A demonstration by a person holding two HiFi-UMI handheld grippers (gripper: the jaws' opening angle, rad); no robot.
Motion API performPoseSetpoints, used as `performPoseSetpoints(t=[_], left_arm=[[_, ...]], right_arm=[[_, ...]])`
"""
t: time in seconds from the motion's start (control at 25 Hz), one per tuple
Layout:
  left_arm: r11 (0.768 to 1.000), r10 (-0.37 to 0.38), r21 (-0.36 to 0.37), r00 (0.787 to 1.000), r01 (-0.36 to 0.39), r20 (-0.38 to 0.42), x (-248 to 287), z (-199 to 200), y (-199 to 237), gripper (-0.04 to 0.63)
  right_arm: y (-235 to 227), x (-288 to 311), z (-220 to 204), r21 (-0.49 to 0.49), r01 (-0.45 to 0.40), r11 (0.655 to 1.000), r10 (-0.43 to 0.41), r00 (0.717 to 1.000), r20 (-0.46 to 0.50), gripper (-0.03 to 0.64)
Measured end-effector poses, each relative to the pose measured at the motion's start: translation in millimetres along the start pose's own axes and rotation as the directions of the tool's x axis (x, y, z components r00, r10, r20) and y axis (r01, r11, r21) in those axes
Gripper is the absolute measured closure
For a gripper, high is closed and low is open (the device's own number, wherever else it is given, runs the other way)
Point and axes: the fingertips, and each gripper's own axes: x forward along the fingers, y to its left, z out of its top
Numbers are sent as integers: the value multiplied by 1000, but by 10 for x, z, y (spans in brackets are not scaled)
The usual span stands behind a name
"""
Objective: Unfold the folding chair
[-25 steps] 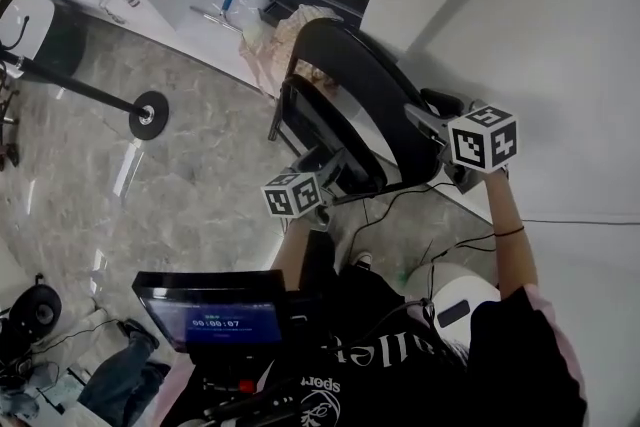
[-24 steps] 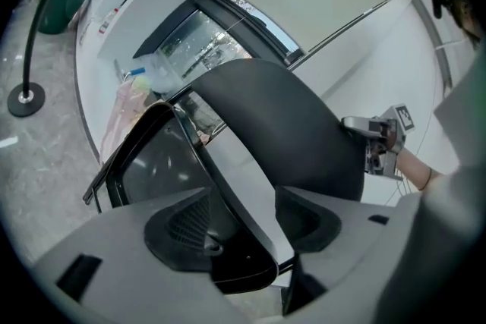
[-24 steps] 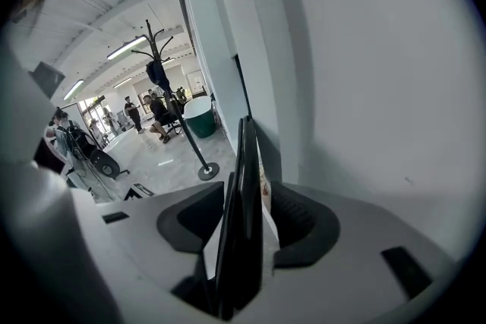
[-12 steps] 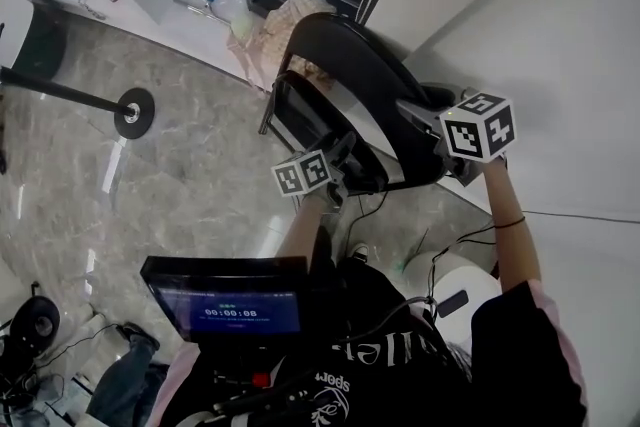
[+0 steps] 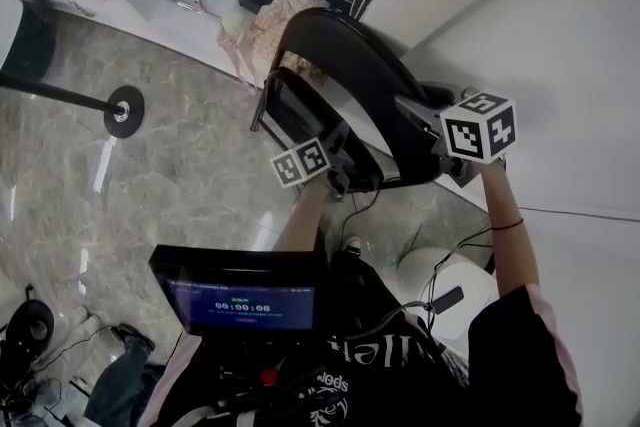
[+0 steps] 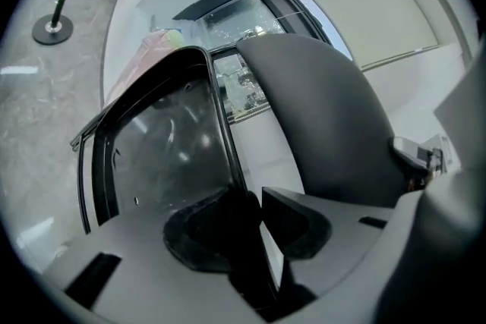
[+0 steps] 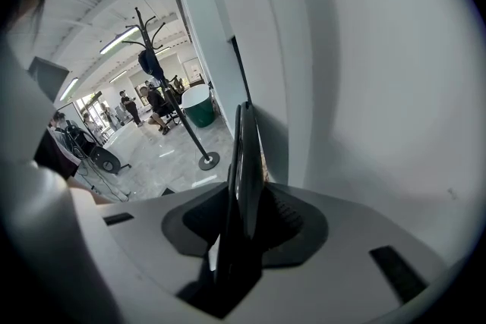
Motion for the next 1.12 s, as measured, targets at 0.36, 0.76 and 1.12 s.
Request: performPoseSetpoints(t=[0.36, 0.76, 1.12], left_arm=[[994, -31, -100, 993, 42, 112, -81, 24, -71, 542], [991, -26, -119, 974, 54, 226, -869, -86, 45, 541], [993, 5, -112, 941, 35, 337, -1496, -368, 33, 540]], right_arm=[[101, -38, 26, 69, -144, 987, 142, 989, 33, 494], [1080, -138, -60, 120, -317, 941, 309, 947, 86, 499], [1808, -379, -291, 17, -397, 918, 395, 915, 80, 499]])
